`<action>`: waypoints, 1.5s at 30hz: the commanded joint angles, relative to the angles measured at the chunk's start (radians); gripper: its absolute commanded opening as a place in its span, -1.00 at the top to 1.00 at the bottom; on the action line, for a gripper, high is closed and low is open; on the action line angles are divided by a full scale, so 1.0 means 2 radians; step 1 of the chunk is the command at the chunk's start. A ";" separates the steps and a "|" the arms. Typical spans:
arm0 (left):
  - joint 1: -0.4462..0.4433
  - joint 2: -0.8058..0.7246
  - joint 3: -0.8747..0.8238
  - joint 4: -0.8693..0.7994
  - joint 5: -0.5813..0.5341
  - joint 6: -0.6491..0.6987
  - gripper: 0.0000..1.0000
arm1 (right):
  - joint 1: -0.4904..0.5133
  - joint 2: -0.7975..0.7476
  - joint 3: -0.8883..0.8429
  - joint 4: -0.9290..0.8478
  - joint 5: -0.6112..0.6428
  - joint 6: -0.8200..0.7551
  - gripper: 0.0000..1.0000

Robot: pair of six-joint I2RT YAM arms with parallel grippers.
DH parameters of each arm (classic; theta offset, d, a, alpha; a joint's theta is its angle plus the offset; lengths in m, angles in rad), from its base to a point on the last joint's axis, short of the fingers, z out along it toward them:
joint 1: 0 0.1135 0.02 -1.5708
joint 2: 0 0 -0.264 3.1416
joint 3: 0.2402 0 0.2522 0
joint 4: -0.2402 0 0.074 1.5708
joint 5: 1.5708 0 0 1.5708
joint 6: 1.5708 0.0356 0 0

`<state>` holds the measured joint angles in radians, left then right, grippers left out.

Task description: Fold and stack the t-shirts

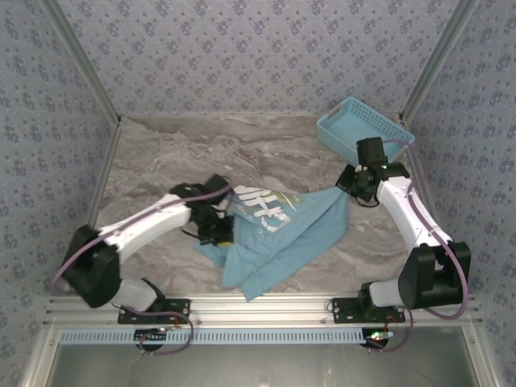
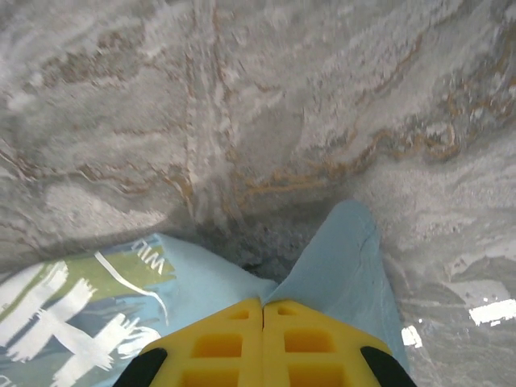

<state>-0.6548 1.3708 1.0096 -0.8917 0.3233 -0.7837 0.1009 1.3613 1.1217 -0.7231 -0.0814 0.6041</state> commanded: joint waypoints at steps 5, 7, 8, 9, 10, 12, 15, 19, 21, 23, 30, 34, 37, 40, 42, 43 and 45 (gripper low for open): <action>0.121 -0.100 0.017 -0.043 0.012 0.002 1.00 | -0.013 0.002 0.082 0.001 -0.004 -0.014 1.00; 0.147 -0.116 0.035 -0.035 0.004 -0.001 1.00 | -0.013 0.006 0.099 0.003 -0.005 -0.013 1.00; 0.157 -0.122 0.045 -0.028 0.002 -0.003 1.00 | -0.012 0.007 0.107 0.005 -0.007 -0.011 1.00; 0.170 -0.127 0.057 -0.018 0.000 -0.006 1.00 | -0.013 0.008 0.116 0.008 -0.010 -0.011 1.00; 0.181 -0.130 0.070 -0.010 -0.006 -0.009 1.00 | -0.013 0.010 0.127 0.012 -0.013 -0.011 1.00; 0.199 -0.132 0.095 0.013 -0.014 -0.013 1.00 | -0.012 0.009 0.144 0.023 -0.017 -0.011 1.00; 0.222 -0.130 0.144 0.039 -0.035 -0.013 1.00 | -0.009 0.005 0.172 0.054 -0.031 -0.019 1.00; 0.247 -0.136 0.209 0.069 -0.073 -0.006 1.00 | -0.001 -0.011 0.202 0.103 -0.051 -0.027 1.00; 0.253 -0.145 0.234 0.086 -0.098 -0.001 1.00 | 0.007 -0.027 0.205 0.131 -0.058 -0.033 1.00; 0.253 -0.159 0.255 0.103 -0.127 0.004 1.00 | 0.016 -0.052 0.201 0.166 -0.065 -0.044 1.00; 0.254 -0.214 0.306 0.136 -0.194 0.021 1.00 | 0.043 -0.162 0.160 0.251 -0.040 -0.065 1.00; 0.254 -0.218 0.359 0.134 -0.230 0.035 1.00 | 0.045 -0.197 0.175 0.254 -0.027 -0.063 1.00; 0.254 -0.183 0.415 0.122 -0.248 0.038 1.00 | 0.045 -0.190 0.195 0.257 -0.022 -0.060 1.00; 0.254 -0.117 0.480 0.094 -0.263 0.033 1.00 | 0.045 -0.151 0.219 0.263 -0.017 -0.058 1.00; 0.255 -0.064 0.523 0.081 -0.277 0.026 1.00 | 0.045 -0.111 0.239 0.264 -0.014 -0.052 1.00; 0.259 -0.034 0.544 0.078 -0.275 0.027 1.00 | 0.045 -0.086 0.250 0.267 -0.017 -0.048 1.00; 0.279 0.033 0.593 0.056 -0.264 0.008 1.00 | 0.044 -0.032 0.274 0.259 -0.008 -0.043 1.00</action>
<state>-0.1345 1.2644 2.1361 -0.7086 -0.1482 -0.7452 0.1951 1.1732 1.6329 -0.2047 -0.1627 0.5045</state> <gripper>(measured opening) 0.041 0.066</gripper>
